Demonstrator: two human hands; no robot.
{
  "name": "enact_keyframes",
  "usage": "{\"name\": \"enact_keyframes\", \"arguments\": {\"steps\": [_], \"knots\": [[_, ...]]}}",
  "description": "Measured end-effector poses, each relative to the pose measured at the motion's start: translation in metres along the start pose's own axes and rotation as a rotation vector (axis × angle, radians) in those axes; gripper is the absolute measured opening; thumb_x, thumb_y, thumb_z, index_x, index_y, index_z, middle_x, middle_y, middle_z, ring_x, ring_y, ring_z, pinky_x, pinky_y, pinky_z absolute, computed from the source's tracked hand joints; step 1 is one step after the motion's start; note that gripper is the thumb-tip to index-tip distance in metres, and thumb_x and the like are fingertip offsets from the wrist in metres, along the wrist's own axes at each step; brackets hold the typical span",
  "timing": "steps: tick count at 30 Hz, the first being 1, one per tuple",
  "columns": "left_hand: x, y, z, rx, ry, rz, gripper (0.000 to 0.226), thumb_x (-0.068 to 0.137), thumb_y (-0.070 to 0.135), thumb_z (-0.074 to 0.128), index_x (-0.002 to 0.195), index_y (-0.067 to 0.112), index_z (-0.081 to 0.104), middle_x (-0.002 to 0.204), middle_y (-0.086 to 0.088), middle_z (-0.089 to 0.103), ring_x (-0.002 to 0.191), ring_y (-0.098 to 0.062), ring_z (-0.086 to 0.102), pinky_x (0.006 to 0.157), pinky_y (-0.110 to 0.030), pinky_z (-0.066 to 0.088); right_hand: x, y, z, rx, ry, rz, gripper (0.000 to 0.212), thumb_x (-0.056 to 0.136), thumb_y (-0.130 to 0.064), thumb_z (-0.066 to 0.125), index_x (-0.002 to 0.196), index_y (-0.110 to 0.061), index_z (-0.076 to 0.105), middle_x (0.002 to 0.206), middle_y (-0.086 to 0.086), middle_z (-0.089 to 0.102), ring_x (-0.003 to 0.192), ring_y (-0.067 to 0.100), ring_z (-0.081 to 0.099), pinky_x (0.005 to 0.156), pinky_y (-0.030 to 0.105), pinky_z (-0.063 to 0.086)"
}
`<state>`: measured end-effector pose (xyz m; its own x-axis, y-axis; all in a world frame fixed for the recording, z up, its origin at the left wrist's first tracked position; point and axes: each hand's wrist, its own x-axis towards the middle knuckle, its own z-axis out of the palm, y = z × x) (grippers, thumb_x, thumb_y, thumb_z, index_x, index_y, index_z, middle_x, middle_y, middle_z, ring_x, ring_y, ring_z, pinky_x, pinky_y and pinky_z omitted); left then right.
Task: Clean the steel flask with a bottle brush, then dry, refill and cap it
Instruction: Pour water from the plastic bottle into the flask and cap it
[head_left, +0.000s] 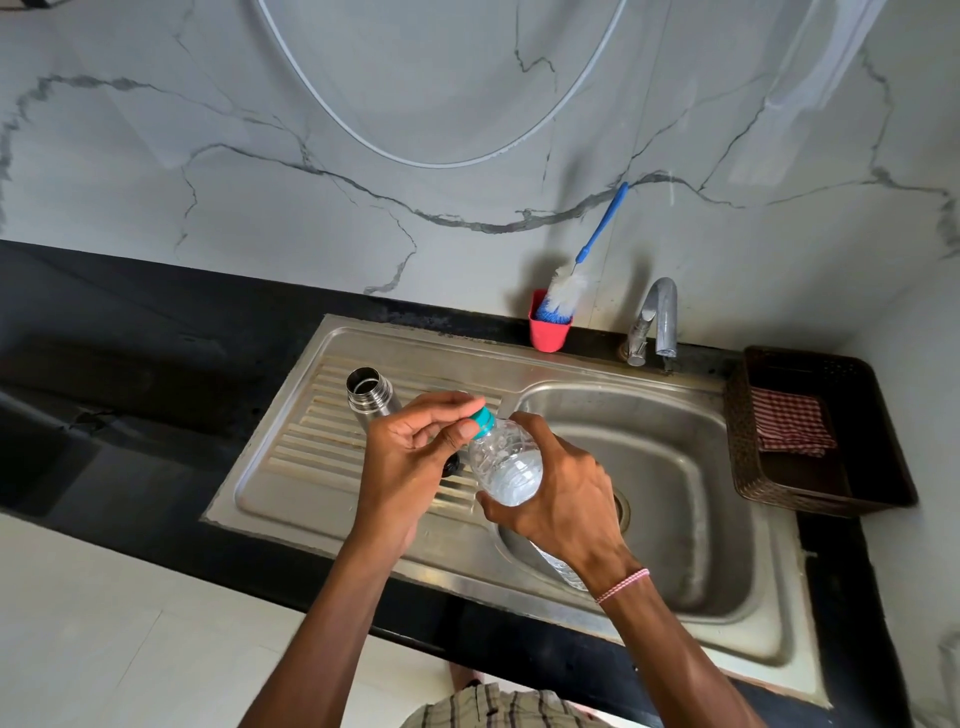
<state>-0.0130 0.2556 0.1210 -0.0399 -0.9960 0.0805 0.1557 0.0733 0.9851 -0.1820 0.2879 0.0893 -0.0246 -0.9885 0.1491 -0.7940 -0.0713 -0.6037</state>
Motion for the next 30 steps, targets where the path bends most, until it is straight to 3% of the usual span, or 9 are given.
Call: {"name": "enact_keyframes", "arguments": {"steps": [4, 10, 21, 25, 30], "knots": [[0.001, -0.001, 0.0, -0.01, -0.037, -0.02, 0.028, 0.086, -0.008, 0.068, 0.113, -0.002, 0.073, 0.115, -0.012, 0.077, 0.118, -0.026, 0.07, 0.102, -0.032, 0.056, 0.001, 0.001, 0.0, 0.034, -0.021, 0.018, 0.088, 0.058, -0.064, 0.079, 0.133, -0.043, 0.039, 0.101, -0.01, 0.071, 0.08, 0.016, 0.068, 0.072, 0.032, 0.059], [-0.001, -0.002, 0.004, 0.021, 0.03, -0.081, 0.028, 0.085, 0.007, 0.073, 0.113, 0.002, 0.076, 0.116, -0.009, 0.078, 0.119, -0.023, 0.07, 0.107, -0.039, 0.053, -0.001, -0.002, 0.003, 0.003, 0.027, 0.047, 0.084, 0.059, -0.064, 0.077, 0.132, -0.041, 0.042, 0.098, -0.01, 0.072, 0.077, 0.018, 0.069, 0.068, 0.031, 0.057], [-0.007, -0.007, 0.019, 0.215, 0.35, -0.055, 0.017, 0.087, 0.009, 0.081, 0.103, 0.015, 0.082, 0.101, 0.002, 0.081, 0.102, -0.013, 0.076, 0.094, -0.041, 0.06, -0.003, -0.018, 0.016, -0.274, 0.095, 0.131, 0.084, 0.06, -0.067, 0.071, 0.134, -0.035, 0.047, 0.089, -0.006, 0.071, 0.063, 0.025, 0.068, 0.051, 0.027, 0.042], [-0.009, -0.006, 0.027, 0.317, 0.442, 0.001, 0.018, 0.086, 0.01, 0.083, 0.104, 0.014, 0.083, 0.097, 0.004, 0.081, 0.092, -0.005, 0.077, 0.086, -0.031, 0.063, -0.003, -0.02, 0.02, -0.306, 0.11, 0.122, 0.085, 0.06, -0.067, 0.072, 0.134, -0.033, 0.045, 0.095, -0.004, 0.07, 0.066, 0.028, 0.07, 0.05, 0.028, 0.042], [-0.003, -0.002, 0.022, 0.265, 0.341, -0.019, 0.016, 0.086, 0.008, 0.083, 0.1, 0.015, 0.082, 0.096, 0.005, 0.081, 0.096, -0.009, 0.077, 0.085, -0.035, 0.062, -0.003, -0.02, 0.017, -0.266, 0.123, 0.126, 0.084, 0.059, -0.068, 0.07, 0.133, -0.036, 0.046, 0.09, -0.005, 0.071, 0.065, 0.026, 0.069, 0.051, 0.028, 0.041]]}}
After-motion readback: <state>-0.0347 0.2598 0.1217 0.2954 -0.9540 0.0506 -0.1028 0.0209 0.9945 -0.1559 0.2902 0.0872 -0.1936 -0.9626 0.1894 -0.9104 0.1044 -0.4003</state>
